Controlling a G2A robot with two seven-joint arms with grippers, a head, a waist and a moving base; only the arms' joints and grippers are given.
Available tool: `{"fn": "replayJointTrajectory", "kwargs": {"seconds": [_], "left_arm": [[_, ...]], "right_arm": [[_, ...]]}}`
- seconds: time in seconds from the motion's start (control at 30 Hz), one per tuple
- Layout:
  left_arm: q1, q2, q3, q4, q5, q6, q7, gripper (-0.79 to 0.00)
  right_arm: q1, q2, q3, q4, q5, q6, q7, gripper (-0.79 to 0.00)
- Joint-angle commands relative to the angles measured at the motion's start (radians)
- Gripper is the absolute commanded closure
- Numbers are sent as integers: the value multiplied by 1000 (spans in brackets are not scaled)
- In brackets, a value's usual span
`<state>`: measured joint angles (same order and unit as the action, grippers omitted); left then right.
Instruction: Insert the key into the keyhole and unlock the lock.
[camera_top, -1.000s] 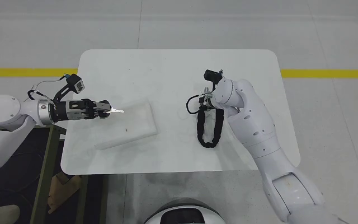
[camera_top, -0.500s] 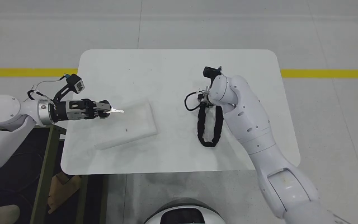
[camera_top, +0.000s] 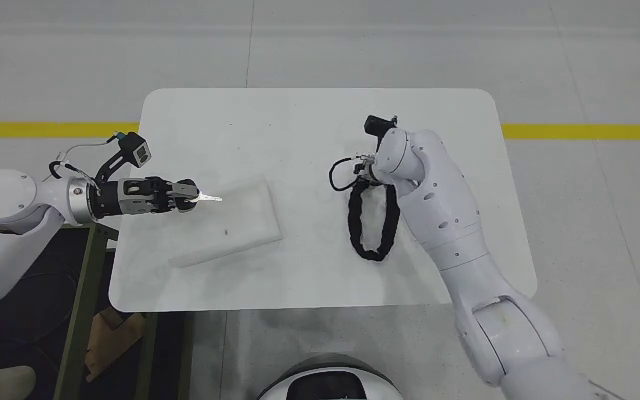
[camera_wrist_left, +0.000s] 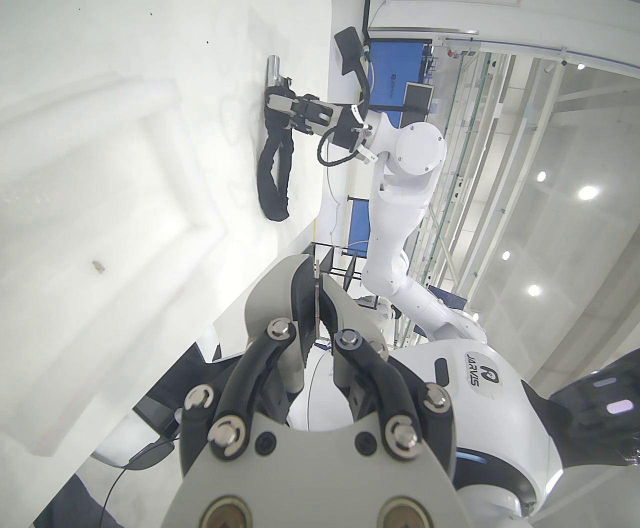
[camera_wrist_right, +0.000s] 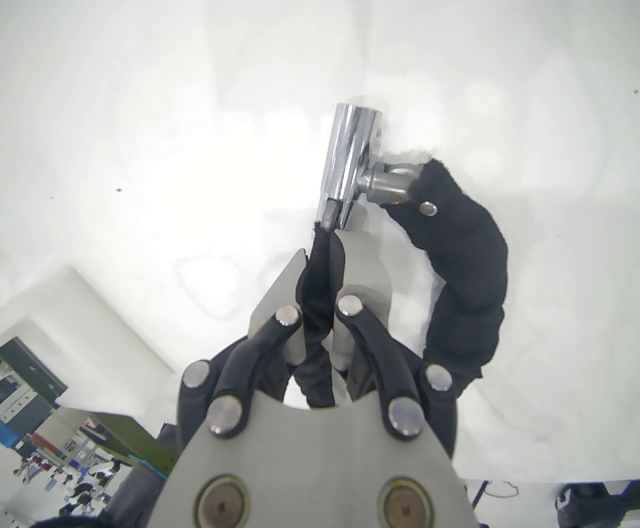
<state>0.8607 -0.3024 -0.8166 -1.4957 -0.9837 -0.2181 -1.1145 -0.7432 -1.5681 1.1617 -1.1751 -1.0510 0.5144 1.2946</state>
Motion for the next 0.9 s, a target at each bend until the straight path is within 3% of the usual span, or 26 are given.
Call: {"fn": "replayJointTrajectory", "kwargs": {"seconds": [0.0,0.2,0.3,0.4,0.8,0.87], "left_arm": [[0,0,0,0,0,0,0,0],[0,0,0,0,0,0,0,0],[0,0,0,0,0,0,0,0],[0,0,0,0,0,0,0,0],[0,0,0,0,0,0,0,0],[0,0,0,0,0,0,0,0]], "right_arm": [[-25,7,49,-65,40,-50,33,0],[-141,28,165,-260,166,-217,52,0],[-178,32,191,-292,249,-290,51,0],[-185,34,220,-259,437,-359,138,0],[-182,35,225,-239,467,-363,174,0],[-264,33,224,-298,549,-397,149,0]]}}
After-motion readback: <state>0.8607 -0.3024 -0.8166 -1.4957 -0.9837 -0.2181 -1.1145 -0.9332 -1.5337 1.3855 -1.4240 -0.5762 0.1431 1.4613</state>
